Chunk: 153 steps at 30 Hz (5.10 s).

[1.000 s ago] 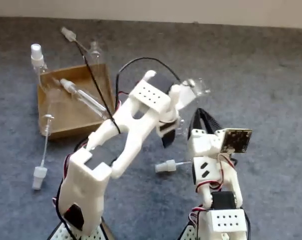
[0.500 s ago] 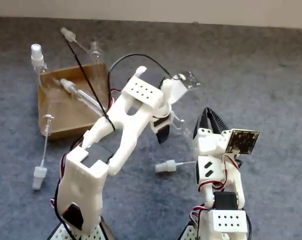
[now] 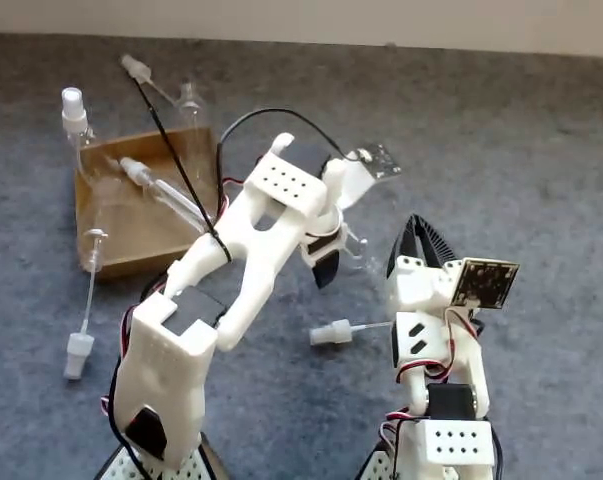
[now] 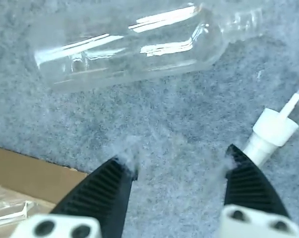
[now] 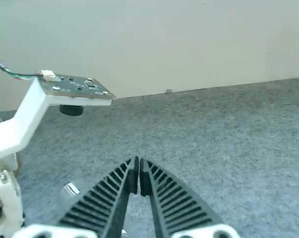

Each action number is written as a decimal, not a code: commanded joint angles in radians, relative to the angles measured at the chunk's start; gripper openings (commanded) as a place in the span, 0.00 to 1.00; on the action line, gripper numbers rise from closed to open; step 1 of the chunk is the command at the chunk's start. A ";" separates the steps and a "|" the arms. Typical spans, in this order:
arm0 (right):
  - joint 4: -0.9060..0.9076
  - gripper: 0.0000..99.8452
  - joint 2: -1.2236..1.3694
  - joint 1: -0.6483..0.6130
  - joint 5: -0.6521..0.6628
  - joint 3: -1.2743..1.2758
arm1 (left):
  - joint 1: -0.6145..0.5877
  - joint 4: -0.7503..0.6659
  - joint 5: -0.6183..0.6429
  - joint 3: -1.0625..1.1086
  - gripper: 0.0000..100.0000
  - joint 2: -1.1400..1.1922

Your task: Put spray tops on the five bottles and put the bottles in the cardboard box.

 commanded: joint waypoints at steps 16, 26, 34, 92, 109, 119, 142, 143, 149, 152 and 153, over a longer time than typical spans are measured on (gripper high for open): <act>-0.008 0.01 -0.007 0.016 0.172 0.120 | -0.076 -0.002 0.012 -0.024 0.23 -0.039; -0.007 0.00 -0.004 -0.001 0.176 0.120 | -0.094 -0.006 0.008 -0.024 0.03 -0.039; -0.007 0.00 -0.004 0.002 0.173 0.120 | -0.094 -0.005 0.008 -0.024 0.10 -0.039; 0.021 0.00 -0.012 0.013 0.425 0.119 | -0.128 0.043 0.014 0.015 0.10 -0.033; -0.507 0.00 -0.012 0.012 0.482 0.120 | -0.128 0.043 0.014 0.062 0.10 -0.035; -0.697 0.00 -0.012 -0.064 0.488 0.110 | -0.128 0.043 0.014 0.064 0.10 -0.031; -0.739 0.00 -0.010 -0.120 0.485 0.119 | -0.128 0.041 0.012 0.097 0.10 -0.036; -0.693 0.00 -0.010 -0.101 0.483 0.119 | -0.128 0.041 0.012 0.099 0.10 -0.036; -0.453 0.00 -0.010 -0.018 0.482 0.120 | -0.128 0.041 0.012 0.099 0.10 -0.036; -0.314 0.00 -0.010 -0.013 0.482 0.120 | -0.128 0.041 0.012 0.099 0.10 -0.036; -0.268 0.00 -0.010 -0.016 0.482 0.120 | -0.128 0.041 0.012 0.099 0.10 -0.035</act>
